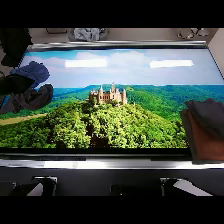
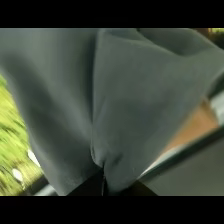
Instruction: Fold the shirts.
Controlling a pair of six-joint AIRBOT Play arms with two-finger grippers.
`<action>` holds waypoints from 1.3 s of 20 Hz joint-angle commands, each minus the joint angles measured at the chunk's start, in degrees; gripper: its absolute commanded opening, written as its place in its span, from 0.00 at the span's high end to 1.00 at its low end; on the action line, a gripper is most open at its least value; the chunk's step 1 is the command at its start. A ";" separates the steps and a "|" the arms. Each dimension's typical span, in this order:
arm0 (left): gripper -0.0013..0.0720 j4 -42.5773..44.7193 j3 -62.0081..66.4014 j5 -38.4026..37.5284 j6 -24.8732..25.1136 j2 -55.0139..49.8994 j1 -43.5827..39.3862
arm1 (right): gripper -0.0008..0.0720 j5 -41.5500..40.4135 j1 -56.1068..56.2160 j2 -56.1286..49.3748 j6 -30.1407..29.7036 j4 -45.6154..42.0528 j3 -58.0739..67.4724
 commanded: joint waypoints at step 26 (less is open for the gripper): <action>0.01 27.80 13.35 -25.77 -10.25 -27.61 -13.38 | 0.04 -7.85 59.30 -8.41 -16.06 -0.52 12.44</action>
